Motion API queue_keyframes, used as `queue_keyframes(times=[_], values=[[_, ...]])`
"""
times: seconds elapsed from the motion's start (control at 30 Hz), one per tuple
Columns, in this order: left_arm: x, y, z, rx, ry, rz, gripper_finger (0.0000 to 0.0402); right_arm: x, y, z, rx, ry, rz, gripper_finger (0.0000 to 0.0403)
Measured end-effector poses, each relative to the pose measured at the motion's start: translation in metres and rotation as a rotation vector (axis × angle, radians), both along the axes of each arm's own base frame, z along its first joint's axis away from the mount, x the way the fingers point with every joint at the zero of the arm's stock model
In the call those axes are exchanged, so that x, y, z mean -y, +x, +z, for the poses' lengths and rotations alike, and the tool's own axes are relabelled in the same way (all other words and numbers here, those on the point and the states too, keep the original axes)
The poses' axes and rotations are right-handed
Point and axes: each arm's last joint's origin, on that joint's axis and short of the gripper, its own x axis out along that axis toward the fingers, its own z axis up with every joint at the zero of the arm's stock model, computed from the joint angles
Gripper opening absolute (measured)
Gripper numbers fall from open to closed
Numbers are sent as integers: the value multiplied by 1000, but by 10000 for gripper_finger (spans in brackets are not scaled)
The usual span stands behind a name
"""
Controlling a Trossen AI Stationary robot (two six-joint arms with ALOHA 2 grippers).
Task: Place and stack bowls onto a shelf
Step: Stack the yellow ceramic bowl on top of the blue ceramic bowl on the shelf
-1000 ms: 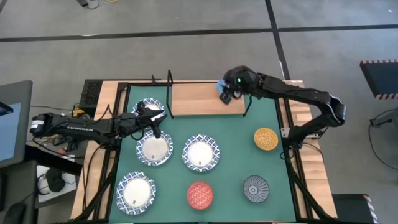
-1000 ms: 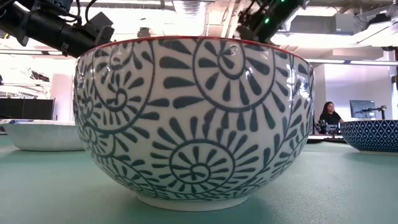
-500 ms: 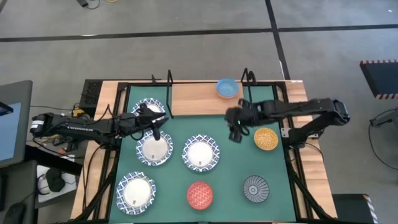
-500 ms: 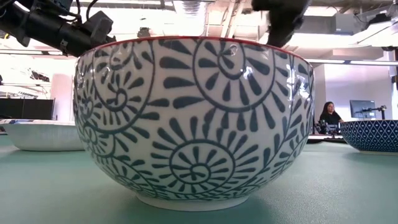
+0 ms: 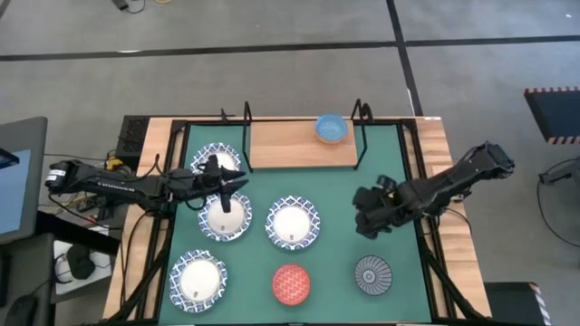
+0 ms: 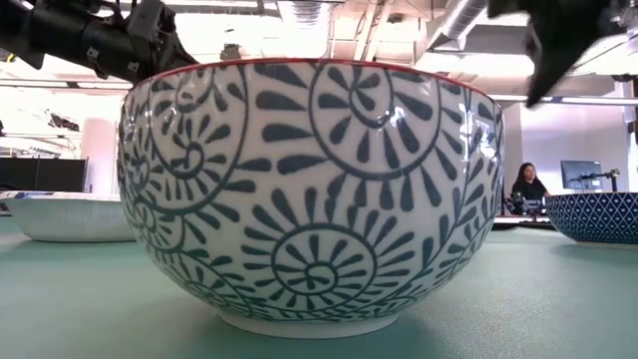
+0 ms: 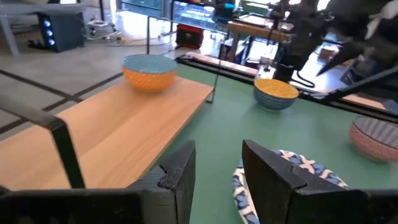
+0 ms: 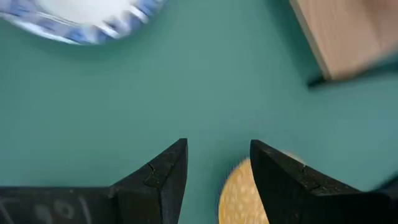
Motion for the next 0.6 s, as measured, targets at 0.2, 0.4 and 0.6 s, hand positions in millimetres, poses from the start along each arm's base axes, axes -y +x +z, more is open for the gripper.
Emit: queue_keyframes(times=[0.2, 0.4, 0.6], values=[[5, 0, 3, 32, -8, -30, 116, 15, -32, -31, 56, 57, -229, 192], [11, 0, 5, 60, -27, -62, 116, 24, -49, -39, 107, 70, -323, 175], [13, 0, 6, 75, -49, -66, 116, 43, -53, -44, 91, 14, -391, 162]])
